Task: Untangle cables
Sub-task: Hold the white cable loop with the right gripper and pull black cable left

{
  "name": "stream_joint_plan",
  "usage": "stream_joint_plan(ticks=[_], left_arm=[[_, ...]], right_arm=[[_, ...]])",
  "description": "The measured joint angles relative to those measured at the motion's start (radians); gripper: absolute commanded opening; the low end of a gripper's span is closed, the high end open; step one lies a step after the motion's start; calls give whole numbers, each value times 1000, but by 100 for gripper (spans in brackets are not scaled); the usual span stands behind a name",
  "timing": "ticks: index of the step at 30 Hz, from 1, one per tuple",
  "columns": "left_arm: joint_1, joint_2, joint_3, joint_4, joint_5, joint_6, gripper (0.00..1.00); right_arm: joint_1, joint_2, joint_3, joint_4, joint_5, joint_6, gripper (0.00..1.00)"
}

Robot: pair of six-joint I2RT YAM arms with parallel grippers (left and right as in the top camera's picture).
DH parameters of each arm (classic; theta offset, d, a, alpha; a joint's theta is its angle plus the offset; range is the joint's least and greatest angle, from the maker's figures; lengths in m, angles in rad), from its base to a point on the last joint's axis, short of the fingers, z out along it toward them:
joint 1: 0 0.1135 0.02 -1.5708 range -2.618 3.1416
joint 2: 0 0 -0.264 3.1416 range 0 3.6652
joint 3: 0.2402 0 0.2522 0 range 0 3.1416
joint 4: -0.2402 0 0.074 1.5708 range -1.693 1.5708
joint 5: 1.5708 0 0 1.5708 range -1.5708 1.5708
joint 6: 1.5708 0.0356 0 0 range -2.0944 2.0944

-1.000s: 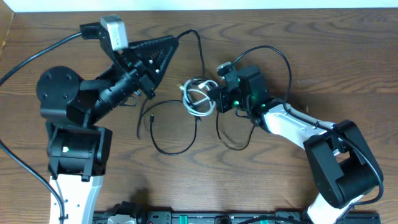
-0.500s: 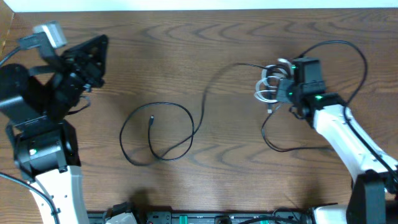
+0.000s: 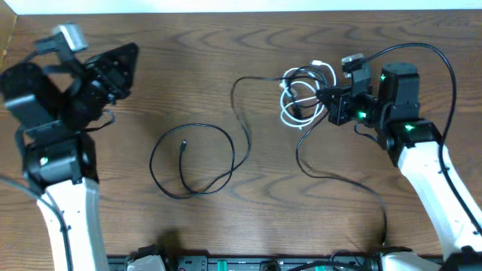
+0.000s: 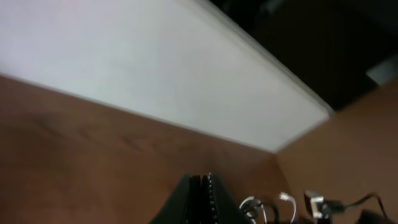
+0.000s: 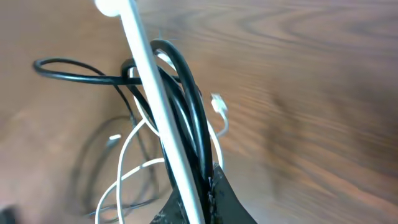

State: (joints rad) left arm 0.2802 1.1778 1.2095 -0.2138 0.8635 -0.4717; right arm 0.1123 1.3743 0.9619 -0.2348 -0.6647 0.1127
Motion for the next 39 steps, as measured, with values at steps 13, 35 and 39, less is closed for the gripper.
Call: stream_joint_plan(ticks=[13,35,39], left_arm=[[-379,193,0,-140,53,148,52],[-774,391,0,84,-280,-33,60],[-780,392,0,107,-446,-143,61]], right_arm=[[1,-14,1,-105,16,-19,1],[18,-14,1,-107,37,-19,1],[20,-14,1,-110,37,-19,1]])
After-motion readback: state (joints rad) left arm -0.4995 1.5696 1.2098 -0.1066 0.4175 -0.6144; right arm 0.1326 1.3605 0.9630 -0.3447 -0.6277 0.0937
